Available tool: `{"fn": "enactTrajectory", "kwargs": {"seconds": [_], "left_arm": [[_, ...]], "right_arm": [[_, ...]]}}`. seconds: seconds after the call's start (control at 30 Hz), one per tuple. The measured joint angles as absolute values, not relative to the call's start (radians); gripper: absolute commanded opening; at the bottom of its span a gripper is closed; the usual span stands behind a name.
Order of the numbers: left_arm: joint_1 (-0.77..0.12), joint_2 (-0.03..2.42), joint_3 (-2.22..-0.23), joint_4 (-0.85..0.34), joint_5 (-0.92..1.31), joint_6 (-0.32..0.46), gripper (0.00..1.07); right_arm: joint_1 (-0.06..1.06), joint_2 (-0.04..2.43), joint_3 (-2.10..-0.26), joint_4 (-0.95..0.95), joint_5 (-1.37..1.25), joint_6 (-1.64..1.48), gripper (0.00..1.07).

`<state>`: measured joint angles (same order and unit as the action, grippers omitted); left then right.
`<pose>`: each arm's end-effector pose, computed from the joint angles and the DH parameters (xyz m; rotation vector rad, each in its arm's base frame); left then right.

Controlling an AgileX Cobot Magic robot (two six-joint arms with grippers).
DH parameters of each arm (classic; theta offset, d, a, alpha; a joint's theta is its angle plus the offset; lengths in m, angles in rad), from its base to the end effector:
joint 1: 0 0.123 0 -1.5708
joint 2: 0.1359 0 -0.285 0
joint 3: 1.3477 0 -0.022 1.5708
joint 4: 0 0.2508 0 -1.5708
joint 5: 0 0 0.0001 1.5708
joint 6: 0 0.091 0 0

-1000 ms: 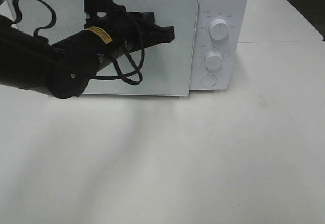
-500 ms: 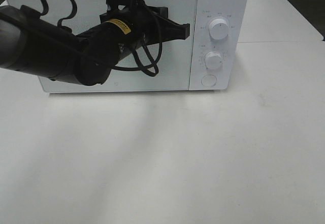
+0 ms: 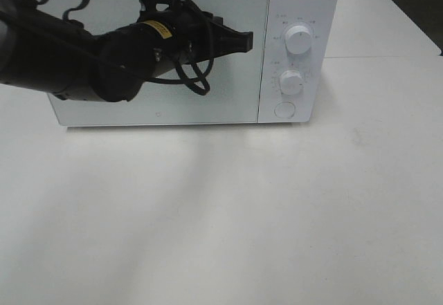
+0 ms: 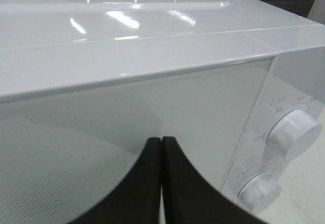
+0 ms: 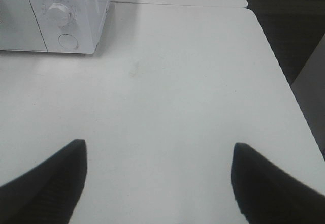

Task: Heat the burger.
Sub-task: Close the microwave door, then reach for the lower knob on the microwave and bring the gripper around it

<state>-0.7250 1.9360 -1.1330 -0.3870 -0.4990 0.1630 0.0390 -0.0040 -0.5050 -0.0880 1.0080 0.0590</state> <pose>0.3307 -0.2711 0.2029 0.3684 1.8037 -0.4747 -0.0039 -0.0069 0.2832 0.0215 1.9798 -0.0406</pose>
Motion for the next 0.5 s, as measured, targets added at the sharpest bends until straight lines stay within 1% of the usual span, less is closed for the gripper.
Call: {"fn": "enactTrajectory", "kwargs": {"seconds": [0.1, 0.13, 0.17, 0.2, 0.23, 0.27, 0.3, 0.33, 0.37, 0.4, 0.43, 0.47, 0.5], "left_arm": [[-0.725, 1.925, -1.126, -0.390, -0.472, 0.168, 0.03], [-0.727, 1.895, -1.114, -0.391, -0.382, 0.175, 0.15], [-0.728, 1.879, -1.108, -0.391, -0.341, 0.178, 0.22], [-0.728, 1.879, -1.108, -0.391, -0.341, 0.178, 0.22], [-0.728, 1.849, -1.104, -0.391, -0.224, 0.182, 0.50], [-0.728, 1.825, -1.104, -0.390, -0.103, 0.182, 0.82], [-0.728, 1.825, -1.104, -0.390, -0.103, 0.182, 0.82], [-0.728, 1.815, -1.104, -0.390, -0.056, 0.182, 0.93], [-0.728, 1.795, -1.104, -0.390, 0.046, 0.182, 1.01], [-0.728, 1.795, -1.104, -0.390, 0.046, 0.182, 1.01], [-0.728, 1.785, -1.104, -0.390, 0.104, 0.182, 1.00], [-0.728, 1.766, -1.104, -0.388, 0.211, 0.182, 0.99], [-0.728, 1.766, -1.104, -0.388, 0.211, 0.182, 0.99]], "right_arm": [[0.039, -0.004, -0.505, -0.088, 1.008, 0.059, 0.76], [0.039, -0.004, -0.505, -0.088, 1.008, 0.059, 0.76], [0.039, -0.004, -0.505, -0.088, 1.008, 0.059, 0.76], [0.039, -0.004, -0.505, -0.088, 1.008, 0.059, 0.76], [0.039, -0.004, -0.505, -0.088, 1.008, 0.059, 0.76], [0.039, -0.004, -0.505, -0.088, 1.008, 0.059, 0.76], [0.039, -0.004, -0.505, -0.088, 1.008, 0.059, 0.76], [0.039, -0.004, -0.505, -0.088, 1.008, 0.059, 0.76], [0.039, -0.004, -0.505, -0.088, 1.008, 0.059, 0.76], [0.039, -0.004, -0.505, -0.088, 1.008, 0.059, 0.76], [0.039, -0.004, -0.505, -0.088, 1.008, 0.059, 0.76], [0.039, -0.004, -0.505, -0.088, 1.008, 0.059, 0.76], [0.039, -0.004, -0.505, -0.088, 1.008, 0.059, 0.76]]}}
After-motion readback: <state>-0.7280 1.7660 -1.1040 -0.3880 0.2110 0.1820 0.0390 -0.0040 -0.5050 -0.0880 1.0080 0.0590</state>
